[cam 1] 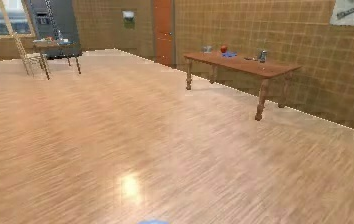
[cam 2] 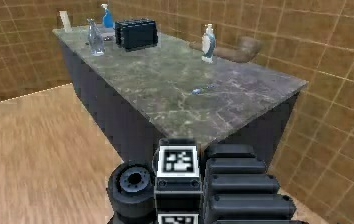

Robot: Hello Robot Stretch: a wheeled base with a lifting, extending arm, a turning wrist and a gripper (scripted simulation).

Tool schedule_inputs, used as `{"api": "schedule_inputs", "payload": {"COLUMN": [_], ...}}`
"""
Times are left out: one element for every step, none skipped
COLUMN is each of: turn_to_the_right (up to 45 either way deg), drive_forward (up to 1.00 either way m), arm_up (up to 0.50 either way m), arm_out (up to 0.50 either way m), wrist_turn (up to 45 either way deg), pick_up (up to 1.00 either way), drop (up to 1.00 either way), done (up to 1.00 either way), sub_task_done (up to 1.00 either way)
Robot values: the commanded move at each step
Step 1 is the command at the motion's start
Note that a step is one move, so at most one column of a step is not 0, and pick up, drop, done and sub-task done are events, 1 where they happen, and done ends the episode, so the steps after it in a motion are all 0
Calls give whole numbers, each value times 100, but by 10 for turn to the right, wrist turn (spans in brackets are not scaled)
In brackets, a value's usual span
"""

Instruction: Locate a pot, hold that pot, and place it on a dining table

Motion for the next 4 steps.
{"api": "schedule_inputs", "payload": {"turn_to_the_right": [-450, -450, -120, 0], "drive_forward": [0, 0, 0, 100], "arm_up": [0, 0, 0, 0], "arm_out": [0, 0, 0, 0], "wrist_turn": [0, 0, 0, 0], "pick_up": [0, 0, 0, 0], "drop": [0, 0, 0, 0], "done": [0, 0, 0, 0], "sub_task_done": [0, 0, 0, 0]}}
